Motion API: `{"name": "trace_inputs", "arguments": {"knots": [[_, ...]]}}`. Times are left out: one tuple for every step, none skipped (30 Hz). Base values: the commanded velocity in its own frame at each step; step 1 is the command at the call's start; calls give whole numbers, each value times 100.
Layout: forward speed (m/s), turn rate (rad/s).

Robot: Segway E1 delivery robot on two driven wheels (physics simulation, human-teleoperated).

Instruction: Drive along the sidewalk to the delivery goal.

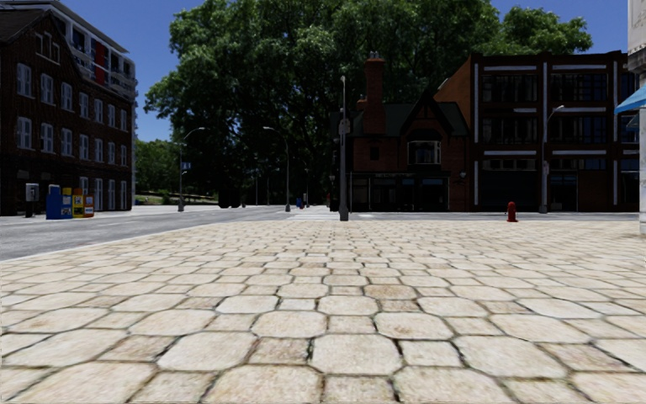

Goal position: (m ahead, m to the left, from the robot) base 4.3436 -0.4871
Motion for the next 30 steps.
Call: {"name": "trace_inputs", "arguments": {"knots": [[200, -31], [200, -19], [200, -19], [200, 0], [200, 0], [200, 0], [200, 0], [200, 0], [200, 0], [200, 0], [200, 0], [200, 0], [200, 0], [200, 0], [200, 0], [200, 0], [200, 0], [200, 0], [200, 0], [200, 0], [200, 0], [200, 0], [200, 0], [200, 0], [200, 0], [200, 0], [200, 0], [200, 0], [200, 0], [200, 0]]}}
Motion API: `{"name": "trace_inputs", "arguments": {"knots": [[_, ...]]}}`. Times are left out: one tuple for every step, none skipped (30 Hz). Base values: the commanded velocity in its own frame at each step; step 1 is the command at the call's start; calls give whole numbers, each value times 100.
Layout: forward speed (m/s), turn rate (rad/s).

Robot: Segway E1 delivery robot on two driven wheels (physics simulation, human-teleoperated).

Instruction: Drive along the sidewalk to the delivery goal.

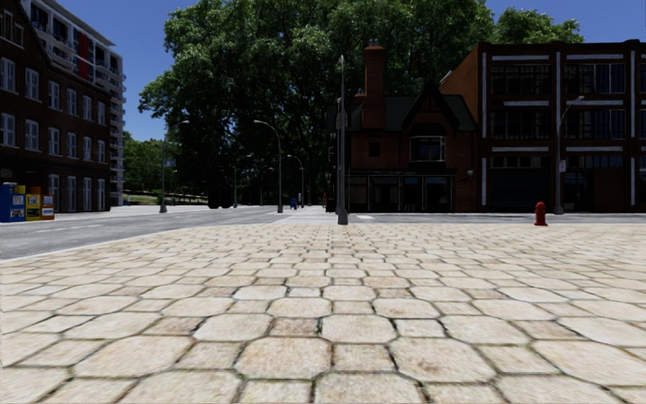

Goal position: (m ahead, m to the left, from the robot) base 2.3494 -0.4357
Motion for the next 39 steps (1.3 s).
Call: {"name": "trace_inputs", "arguments": {"knots": [[200, 0], [200, 0], [200, 0], [200, 0], [200, 0], [200, 0], [200, 0], [200, 0], [200, 0], [200, 0], [200, 0], [200, 0], [200, 0], [200, 0], [200, 0], [200, 0], [200, 0], [200, 0], [200, 0], [200, 0], [200, 0], [200, 0], [200, 0], [200, 0], [200, 0], [200, 0], [200, 0], [200, 0], [200, 0], [200, 0], [200, 0], [200, 0], [200, 0], [200, 0], [200, 0], [200, 0], [200, 0], [190, 0], [167, 0]]}}
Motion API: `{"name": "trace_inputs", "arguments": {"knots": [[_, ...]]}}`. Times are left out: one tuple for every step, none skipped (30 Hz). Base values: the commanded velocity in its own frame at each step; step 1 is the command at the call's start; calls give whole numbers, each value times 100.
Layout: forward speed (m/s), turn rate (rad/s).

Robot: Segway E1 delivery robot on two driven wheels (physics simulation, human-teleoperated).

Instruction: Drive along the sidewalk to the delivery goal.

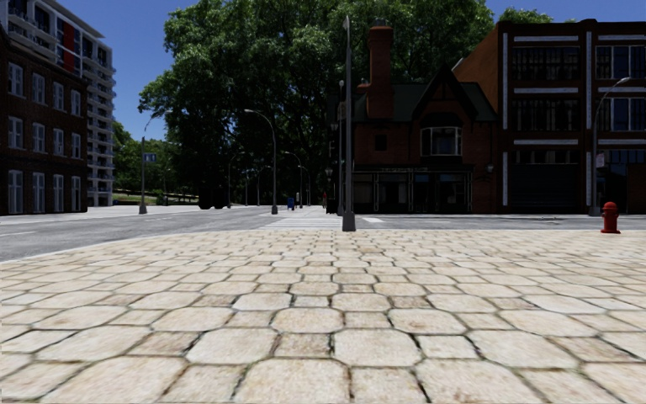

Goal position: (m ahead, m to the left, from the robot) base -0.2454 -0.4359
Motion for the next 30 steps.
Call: {"name": "trace_inputs", "arguments": {"knots": [[0, 0], [0, 0], [0, 0], [0, 0], [0, 0], [0, 0], [0, 0], [0, 0], [0, 0], [0, 0], [0, 0], [0, 0], [0, 0], [0, 0], [0, 0], [0, 0], [0, 0], [0, 0], [0, 0], [0, 0], [0, 0], [0, 0], [0, 0], [0, 0], [0, 0], [0, 0], [0, 0], [0, 0], [0, 0], [0, 0]]}}
